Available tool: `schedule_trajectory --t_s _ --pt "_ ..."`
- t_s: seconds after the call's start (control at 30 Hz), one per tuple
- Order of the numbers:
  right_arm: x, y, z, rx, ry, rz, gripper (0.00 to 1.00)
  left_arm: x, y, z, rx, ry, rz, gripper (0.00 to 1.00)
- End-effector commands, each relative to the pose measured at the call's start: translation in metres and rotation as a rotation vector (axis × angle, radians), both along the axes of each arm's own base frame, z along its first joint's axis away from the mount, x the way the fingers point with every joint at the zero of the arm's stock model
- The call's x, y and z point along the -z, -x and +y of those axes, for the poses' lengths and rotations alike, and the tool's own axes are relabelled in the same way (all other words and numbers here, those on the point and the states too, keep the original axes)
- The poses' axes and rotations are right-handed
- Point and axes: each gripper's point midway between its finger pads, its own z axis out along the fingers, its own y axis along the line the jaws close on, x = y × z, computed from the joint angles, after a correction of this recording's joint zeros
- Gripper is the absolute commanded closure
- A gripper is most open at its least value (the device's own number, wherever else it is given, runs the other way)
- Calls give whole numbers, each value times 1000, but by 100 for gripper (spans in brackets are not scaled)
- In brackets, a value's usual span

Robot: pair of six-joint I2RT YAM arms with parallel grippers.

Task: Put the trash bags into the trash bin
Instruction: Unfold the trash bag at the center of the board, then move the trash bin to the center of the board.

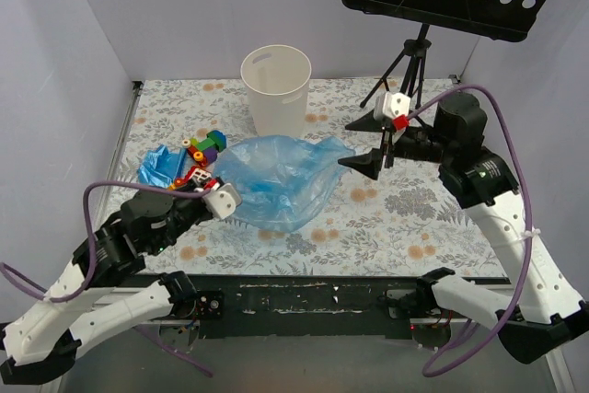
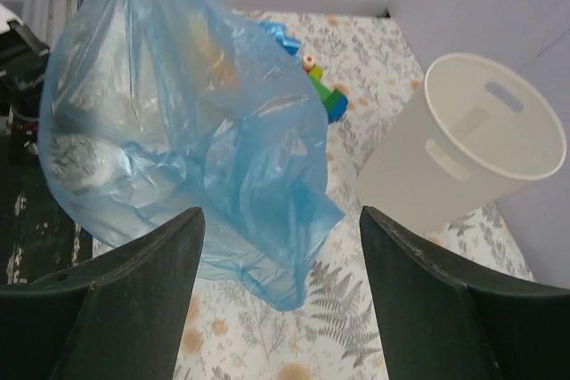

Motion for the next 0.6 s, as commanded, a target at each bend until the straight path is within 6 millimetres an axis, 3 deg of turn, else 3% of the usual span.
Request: schedule_trajectory --t_s 0.0,0.07,0.1,0.2,0.3,0.37,0.4,0.47,0.57 --pt "-49 -22 21 -18 -149 -9 23 51 30 40 31 -205 92 100" --pt "-48 -49 36 14 -145 4 26 58 38 46 60 -230 106 100" --pt "-40 -74 43 78 -100 -25 27 53 41 46 73 -221 101 100" --pt "2 -126 72 154 96 -134 28 43 47 43 115 -199 88 100" --pt "23 -172 95 155 209 -182 34 36 56 35 178 -154 86 100" --pt "48 -206 116 137 280 -149 35 35 57 34 179 -138 93 100" --pt "43 -217 124 134 283 -162 36 34 56 35 175 -138 82 100" --pt "51 -238 135 140 313 -160 35 39 53 36 168 -154 61 100" --pt "53 -247 145 116 335 -198 35 47 50 34 163 -152 52 100"
